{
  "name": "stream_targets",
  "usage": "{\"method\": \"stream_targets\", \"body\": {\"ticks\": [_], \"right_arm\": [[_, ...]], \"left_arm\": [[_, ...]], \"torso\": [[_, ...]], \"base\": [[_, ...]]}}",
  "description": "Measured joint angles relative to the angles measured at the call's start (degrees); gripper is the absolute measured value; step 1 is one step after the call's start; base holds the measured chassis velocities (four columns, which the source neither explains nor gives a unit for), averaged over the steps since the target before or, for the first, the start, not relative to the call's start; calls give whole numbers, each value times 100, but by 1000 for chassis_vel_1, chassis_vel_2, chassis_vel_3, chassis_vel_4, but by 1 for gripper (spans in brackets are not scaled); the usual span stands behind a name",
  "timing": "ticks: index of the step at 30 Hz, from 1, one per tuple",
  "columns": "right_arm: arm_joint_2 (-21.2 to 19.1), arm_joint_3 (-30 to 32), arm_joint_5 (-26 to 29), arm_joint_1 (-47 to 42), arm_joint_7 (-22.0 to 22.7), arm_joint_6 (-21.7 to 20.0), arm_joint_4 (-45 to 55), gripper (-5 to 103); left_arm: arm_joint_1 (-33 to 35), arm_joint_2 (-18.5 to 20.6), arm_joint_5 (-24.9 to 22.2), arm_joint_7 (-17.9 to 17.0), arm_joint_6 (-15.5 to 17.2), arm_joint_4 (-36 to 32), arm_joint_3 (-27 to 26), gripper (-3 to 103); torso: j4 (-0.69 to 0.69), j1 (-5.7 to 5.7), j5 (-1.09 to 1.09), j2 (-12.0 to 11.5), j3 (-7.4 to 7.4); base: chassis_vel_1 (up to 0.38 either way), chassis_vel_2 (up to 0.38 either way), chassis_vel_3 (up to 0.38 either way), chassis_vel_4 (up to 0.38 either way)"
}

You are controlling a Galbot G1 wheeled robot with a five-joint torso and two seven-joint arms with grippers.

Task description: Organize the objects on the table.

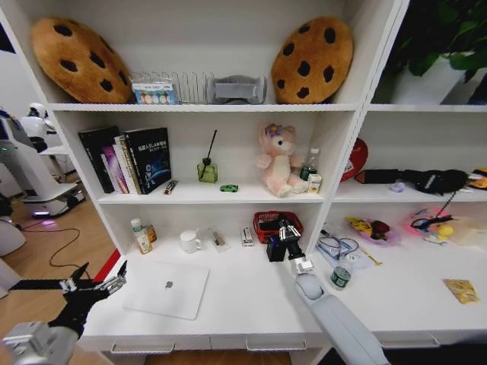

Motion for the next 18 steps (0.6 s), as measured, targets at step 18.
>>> {"method": "stream_targets", "body": {"ticks": [18], "right_arm": [[125, 35, -114, 18, -15, -86, -186, 46]], "left_arm": [[0, 0, 0, 0, 0, 0, 0, 100]], "torso": [[1, -1, 1, 1, 0]], "base": [[0, 0, 0, 0]]}}
